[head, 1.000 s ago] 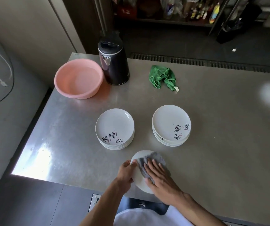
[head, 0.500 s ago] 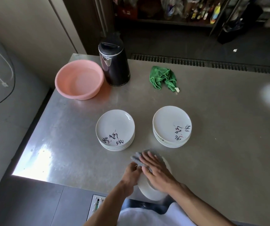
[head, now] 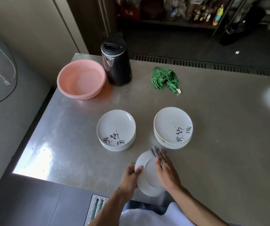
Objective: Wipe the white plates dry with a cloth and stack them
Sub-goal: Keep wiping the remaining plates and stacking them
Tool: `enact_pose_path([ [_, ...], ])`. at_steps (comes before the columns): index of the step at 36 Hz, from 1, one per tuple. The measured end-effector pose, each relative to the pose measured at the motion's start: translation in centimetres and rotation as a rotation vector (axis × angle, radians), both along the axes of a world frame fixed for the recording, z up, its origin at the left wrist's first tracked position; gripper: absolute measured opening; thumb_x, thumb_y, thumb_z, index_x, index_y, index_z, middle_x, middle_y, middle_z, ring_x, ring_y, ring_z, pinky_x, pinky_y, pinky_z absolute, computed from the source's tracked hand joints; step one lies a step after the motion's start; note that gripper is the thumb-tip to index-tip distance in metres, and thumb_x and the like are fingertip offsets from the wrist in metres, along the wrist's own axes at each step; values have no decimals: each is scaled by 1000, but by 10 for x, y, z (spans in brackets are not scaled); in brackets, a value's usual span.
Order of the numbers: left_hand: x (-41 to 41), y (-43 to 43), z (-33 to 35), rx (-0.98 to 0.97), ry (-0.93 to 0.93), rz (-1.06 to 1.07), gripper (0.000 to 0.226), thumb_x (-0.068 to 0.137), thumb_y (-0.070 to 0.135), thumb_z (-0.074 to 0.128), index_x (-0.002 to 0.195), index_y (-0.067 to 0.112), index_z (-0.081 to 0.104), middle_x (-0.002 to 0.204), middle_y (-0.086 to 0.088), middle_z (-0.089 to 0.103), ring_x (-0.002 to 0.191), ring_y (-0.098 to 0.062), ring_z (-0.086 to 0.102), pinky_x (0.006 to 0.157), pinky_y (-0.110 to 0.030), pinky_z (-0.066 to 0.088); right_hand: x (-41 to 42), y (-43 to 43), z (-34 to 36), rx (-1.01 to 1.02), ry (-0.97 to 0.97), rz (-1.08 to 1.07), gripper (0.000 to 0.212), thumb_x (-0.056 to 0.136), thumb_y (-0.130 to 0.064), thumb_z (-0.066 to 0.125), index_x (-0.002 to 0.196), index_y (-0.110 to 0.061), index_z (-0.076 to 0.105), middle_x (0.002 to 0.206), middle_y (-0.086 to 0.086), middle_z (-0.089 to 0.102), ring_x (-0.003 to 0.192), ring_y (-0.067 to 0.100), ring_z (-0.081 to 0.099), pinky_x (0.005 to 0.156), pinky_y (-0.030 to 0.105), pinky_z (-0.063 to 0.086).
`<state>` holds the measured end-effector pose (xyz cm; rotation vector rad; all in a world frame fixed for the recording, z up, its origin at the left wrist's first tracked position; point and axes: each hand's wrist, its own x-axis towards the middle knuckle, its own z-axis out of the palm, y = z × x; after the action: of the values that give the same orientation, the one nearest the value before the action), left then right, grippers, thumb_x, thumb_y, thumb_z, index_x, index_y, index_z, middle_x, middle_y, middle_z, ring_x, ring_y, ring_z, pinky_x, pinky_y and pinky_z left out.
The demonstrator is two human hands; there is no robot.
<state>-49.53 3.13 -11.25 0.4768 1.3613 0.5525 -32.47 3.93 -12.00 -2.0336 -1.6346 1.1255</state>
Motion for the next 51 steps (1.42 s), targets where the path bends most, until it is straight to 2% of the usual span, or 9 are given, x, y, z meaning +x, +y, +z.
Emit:
enact_pose_path([
  [5,-7,7,8,-43,-117,-33,13,83,40,66,89,28,64,85,0,66,75,-12,64,62,-27,54,-4,1,9,61,86,-8,46,109,-30,30,154,-36,22,161,-14,16,152,6,9,123,23,5],
  [11,-8,9,13,5,-151,-221,37,81,39,74,112,18,73,107,-9,77,94,-20,73,79,-35,59,-24,-9,8,200,157,326,41,107,-41,31,148,-44,35,158,-24,26,149,-5,12,123,23,4],
  [19,-15,-2,10,-38,-169,-153,39,81,31,75,118,17,74,115,-12,75,99,-22,72,81,-37,59,-13,9,-2,-2,-376,292,55,109,-34,17,159,-15,13,167,6,14,154,20,7,123,34,-4],
  [25,-11,0,12,4,-130,-150,24,79,31,74,98,18,77,97,-10,75,86,-19,72,72,-33,58,-24,-5,8,180,-83,535,55,104,-49,21,156,-31,26,163,-16,7,152,6,-4,123,29,-6],
  [29,-14,-7,7,5,-150,-42,36,80,27,76,115,21,74,108,-10,76,92,-21,73,74,-38,59,-14,5,-5,53,-264,260,54,108,-39,22,160,-25,15,167,-4,7,154,15,3,124,31,0],
  [34,-19,-11,2,-24,-160,-10,54,73,20,78,125,19,64,112,-12,75,96,-25,73,75,-43,60,-14,4,-2,-79,-113,32,55,108,-37,25,159,-17,16,167,3,11,154,17,2,125,31,-2],
  [43,-27,-6,7,-12,-142,-155,43,78,29,79,115,9,71,111,-17,74,94,-26,72,78,-38,59,-30,-13,12,165,26,519,49,107,-38,35,155,-28,31,163,-17,12,152,2,0,122,23,-4],
  [48,-28,-11,2,-57,-122,-125,50,75,26,79,123,14,71,120,-18,72,105,-32,70,90,-48,60,-11,-1,4,37,-214,278,54,109,-33,26,159,-20,14,166,1,15,153,16,10,122,27,-8],
  [51,-24,-10,2,-42,-127,-147,50,76,26,78,123,11,69,116,-16,73,101,-28,71,90,-47,59,-17,-5,7,200,-197,407,53,108,-34,26,158,-16,22,165,0,20,152,16,17,124,32,0],
])
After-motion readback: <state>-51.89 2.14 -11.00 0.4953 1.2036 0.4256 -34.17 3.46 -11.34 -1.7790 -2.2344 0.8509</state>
